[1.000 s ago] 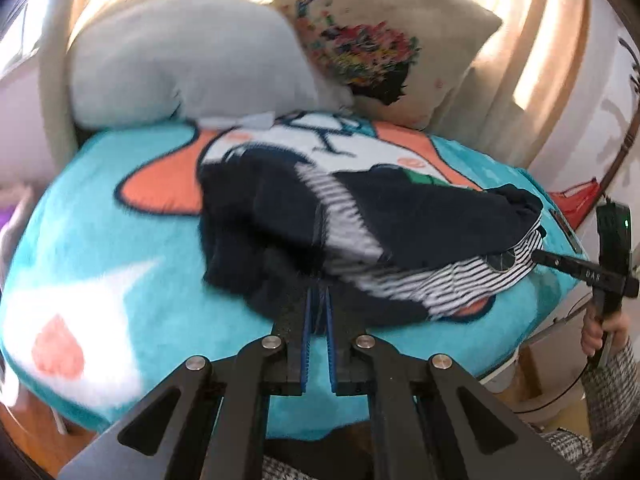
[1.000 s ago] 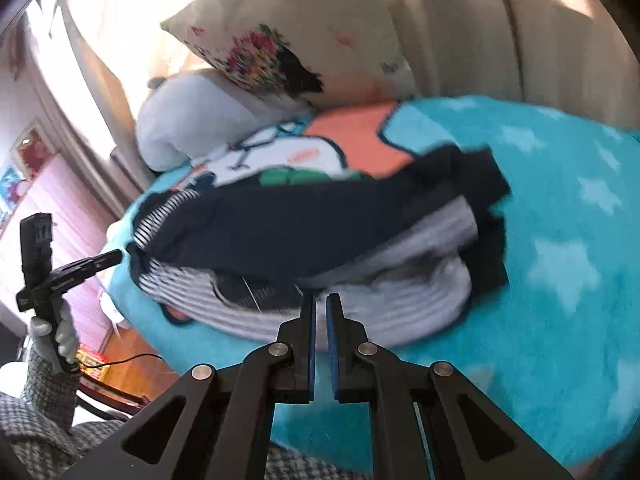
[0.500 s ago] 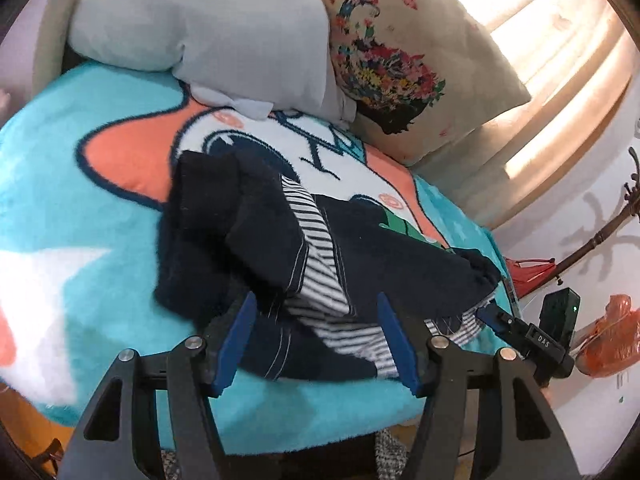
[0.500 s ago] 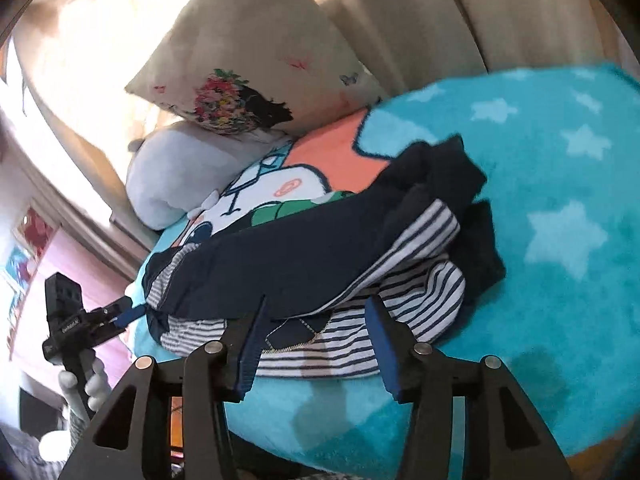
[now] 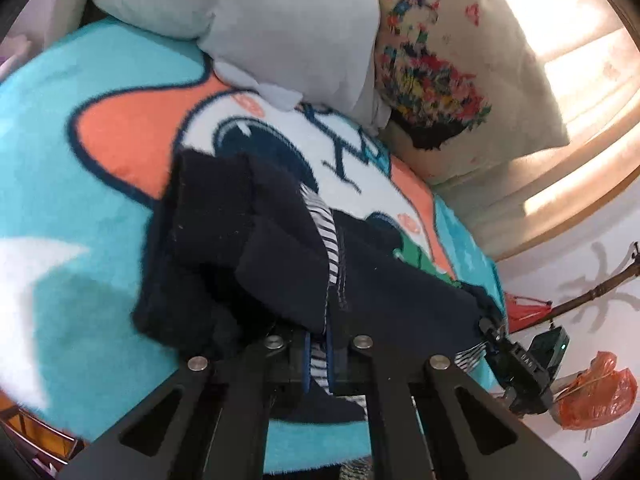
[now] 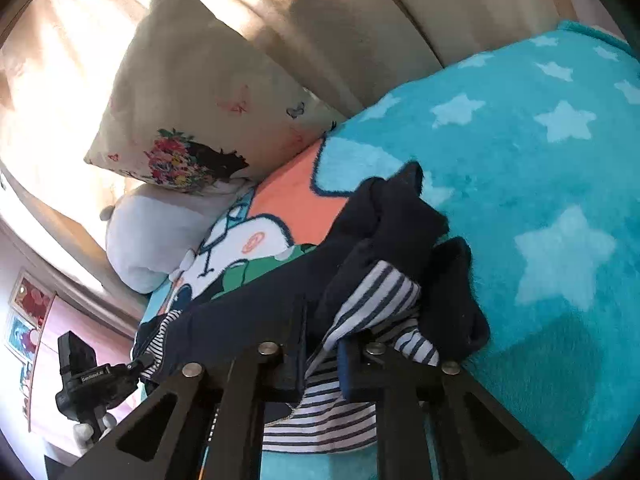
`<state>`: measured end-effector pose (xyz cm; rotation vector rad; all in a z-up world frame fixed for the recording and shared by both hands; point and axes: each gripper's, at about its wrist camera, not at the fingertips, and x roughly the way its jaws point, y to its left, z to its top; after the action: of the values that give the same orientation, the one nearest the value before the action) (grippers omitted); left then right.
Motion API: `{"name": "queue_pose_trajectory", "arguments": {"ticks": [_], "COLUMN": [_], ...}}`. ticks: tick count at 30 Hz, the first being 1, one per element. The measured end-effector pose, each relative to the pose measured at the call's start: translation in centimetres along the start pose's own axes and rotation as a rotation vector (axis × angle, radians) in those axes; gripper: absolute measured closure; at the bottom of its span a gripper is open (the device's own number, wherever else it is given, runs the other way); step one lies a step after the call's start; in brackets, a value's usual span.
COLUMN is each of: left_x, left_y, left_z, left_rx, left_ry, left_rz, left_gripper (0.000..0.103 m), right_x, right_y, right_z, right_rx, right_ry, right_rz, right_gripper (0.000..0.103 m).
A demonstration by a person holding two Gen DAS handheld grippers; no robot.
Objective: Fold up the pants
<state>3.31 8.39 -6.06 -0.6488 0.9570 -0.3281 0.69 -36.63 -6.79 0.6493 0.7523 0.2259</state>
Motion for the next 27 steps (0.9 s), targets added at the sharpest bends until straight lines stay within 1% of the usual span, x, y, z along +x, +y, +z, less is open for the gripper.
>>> {"name": "queue_pose_trajectory", "arguments": {"ticks": [2,6,8,10,11,13,15,16,18,19,20,21,22,24,25,27], "left_x": [-1.7,-3.5,-3.3,-2.0,-1.1,-0.4,-1.0,-1.6,-2.7,-3.5,-4.2,-4.7,-5.3,-6.5,-7.1,-7.6], "left_y": [-0.1,0.4,1.1,2.2,2.8,3.4,3.4,3.3,3.1,3.2,3.4,3.5,3.8,4.2,4.0,3.1], "left_z": [0.0,-0.9,-1.6,-2.3,-2.7,-3.3,-3.6,-3.6,-3.7,-3.8,-4.0,-4.0,-4.1,-4.3,-4.3,-4.1], "left_rx": [0.003,0.010,0.003,-0.019,-0.030,-0.039,-0.025,-0.002,0.034,0.053,0.066,0.071,0.072,0.065,0.066,0.084], "left_ry": [-0.029,-0.051,-0.038,0.004,0.033,0.054,0.041,0.028,-0.002,-0.024,-0.044,-0.057,-0.072,-0.103,-0.121,-0.146], "left_rz": [-0.015,-0.008,0.012,0.047,0.069,0.079,0.063,0.060,0.067,0.072,0.077,0.081,0.084,0.078,0.071,0.058], "left_gripper": [0.098,0.098,0.098,0.096,0.096,0.094,0.094,0.091,0.080,0.072,0.070,0.070,0.070,0.070,0.069,0.065], "right_x": [-1.0,-3.4,-3.6,-3.2,-2.9,-2.4,-2.9,-3.7,-5.6,-6.4,-7.1,-7.6,-7.6,-7.1,-6.9,-5.8], "right_y": [0.7,1.5,1.0,0.1,-0.5,-2.0,-2.4,-2.2,-1.5,-1.1,-0.6,0.0,0.6,2.0,2.5,3.6], "right_z": [-0.3,-1.4,-2.1,-2.8,-3.1,-3.6,-3.8,-3.7,-3.1,-2.7,-2.2,-1.6,-1.1,-0.2,-0.1,0.0], "right_rx": [-0.029,-0.061,-0.051,-0.042,-0.026,0.022,0.033,0.016,-0.036,-0.061,-0.089,-0.121,-0.157,-0.211,-0.225,-0.247], "right_ry": [-0.018,-0.025,-0.003,0.021,0.034,0.065,0.055,0.028,-0.048,-0.086,-0.126,-0.157,-0.175,-0.188,-0.185,-0.161], "right_rz": [0.007,0.026,0.026,0.001,-0.016,-0.031,-0.036,-0.045,-0.076,-0.091,-0.107,-0.127,-0.154,-0.174,-0.160,-0.095], "right_gripper": [0.092,0.092,0.092,0.092,0.091,0.091,0.086,0.081,0.071,0.060,0.049,0.047,0.046,0.046,0.048,0.048]}}
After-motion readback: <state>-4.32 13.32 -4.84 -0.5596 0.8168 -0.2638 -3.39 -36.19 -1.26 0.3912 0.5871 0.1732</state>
